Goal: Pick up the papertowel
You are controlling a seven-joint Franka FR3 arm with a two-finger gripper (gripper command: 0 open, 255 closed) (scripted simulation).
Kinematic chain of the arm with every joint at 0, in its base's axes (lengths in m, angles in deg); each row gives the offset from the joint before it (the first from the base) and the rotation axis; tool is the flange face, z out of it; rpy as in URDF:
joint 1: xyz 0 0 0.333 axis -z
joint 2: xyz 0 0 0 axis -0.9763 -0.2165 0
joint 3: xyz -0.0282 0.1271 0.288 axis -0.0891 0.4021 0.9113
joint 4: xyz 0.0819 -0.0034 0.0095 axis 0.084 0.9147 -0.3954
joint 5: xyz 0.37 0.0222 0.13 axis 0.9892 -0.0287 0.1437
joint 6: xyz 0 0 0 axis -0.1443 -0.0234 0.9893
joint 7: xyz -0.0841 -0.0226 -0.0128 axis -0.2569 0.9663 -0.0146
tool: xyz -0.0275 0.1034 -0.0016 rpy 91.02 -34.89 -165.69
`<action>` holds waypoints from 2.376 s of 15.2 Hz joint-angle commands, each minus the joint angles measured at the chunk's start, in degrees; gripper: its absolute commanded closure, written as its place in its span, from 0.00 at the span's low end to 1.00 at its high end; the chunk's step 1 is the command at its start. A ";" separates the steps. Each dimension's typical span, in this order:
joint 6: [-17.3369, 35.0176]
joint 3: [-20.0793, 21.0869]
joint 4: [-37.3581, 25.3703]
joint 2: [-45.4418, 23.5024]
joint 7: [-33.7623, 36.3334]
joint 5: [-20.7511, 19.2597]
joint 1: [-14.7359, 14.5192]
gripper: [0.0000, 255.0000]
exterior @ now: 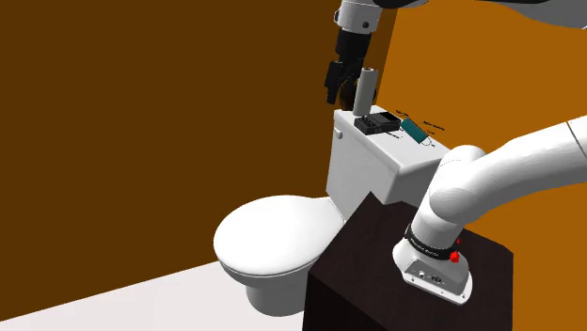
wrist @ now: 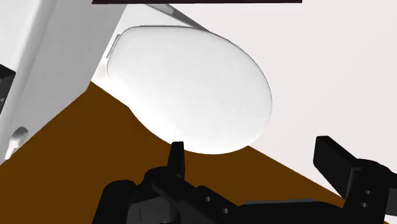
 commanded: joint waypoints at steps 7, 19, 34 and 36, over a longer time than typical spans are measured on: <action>1.10 -6.68 -3.79 -5.88 -6.72 -3.70 2.59 0.00; 2.43 -19.30 -17.71 -22.53 -20.24 -6.62 6.13 0.00; -3.19 -32.38 -50.32 -54.24 -39.66 4.11 14.43 0.00; -5.43 -33.13 -57.06 -59.78 -41.99 6.84 17.30 0.00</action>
